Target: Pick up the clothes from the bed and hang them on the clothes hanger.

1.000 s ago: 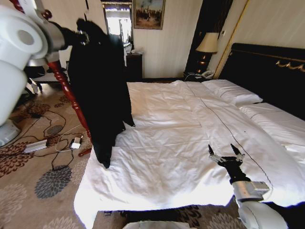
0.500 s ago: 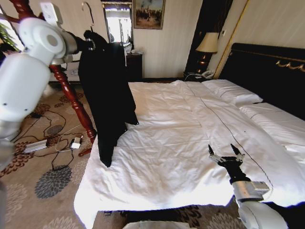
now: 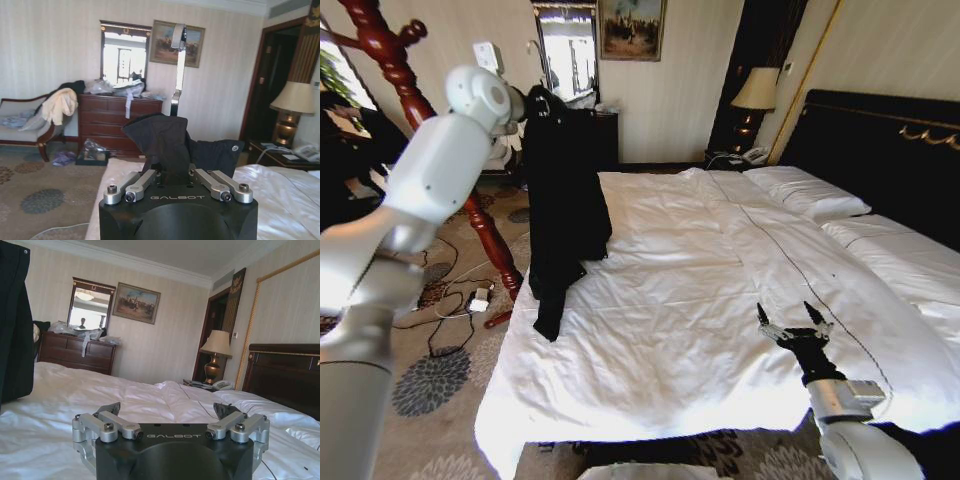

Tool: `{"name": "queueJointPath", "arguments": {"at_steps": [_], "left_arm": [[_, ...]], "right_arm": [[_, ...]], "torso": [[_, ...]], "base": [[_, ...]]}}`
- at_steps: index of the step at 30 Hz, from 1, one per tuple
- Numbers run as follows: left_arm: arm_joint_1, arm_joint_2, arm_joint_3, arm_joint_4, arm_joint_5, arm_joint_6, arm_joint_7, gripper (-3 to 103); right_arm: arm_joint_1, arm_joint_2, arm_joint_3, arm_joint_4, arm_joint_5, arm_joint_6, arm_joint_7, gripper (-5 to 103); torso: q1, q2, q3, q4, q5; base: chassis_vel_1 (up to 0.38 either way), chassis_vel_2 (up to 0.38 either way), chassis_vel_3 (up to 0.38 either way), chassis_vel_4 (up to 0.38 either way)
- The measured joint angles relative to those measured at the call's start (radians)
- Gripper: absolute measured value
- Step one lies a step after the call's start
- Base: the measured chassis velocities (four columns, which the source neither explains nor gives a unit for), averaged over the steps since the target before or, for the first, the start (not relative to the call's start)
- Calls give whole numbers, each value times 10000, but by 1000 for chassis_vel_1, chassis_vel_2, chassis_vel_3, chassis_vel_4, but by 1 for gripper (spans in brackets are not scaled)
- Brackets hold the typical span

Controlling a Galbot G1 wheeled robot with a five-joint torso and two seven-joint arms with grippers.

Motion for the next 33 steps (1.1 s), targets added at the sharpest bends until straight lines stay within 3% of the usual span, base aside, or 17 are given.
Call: {"name": "queueJointPath", "arguments": {"at_steps": [14,33], "left_arm": [[-708,-321,162,2417,864,-575,1114,16],[-1608,107,-657,3117,702,-443,1198,16]], "right_arm": [[0,0,0,0,0,0,0,100],[0,0,0,0,0,0,0,100]], "torso": [[-1,0,0,-4,-2],[-3,1,-1,-4,0]], "base": [[0,0,0,0],[0,0,0,0]]}}
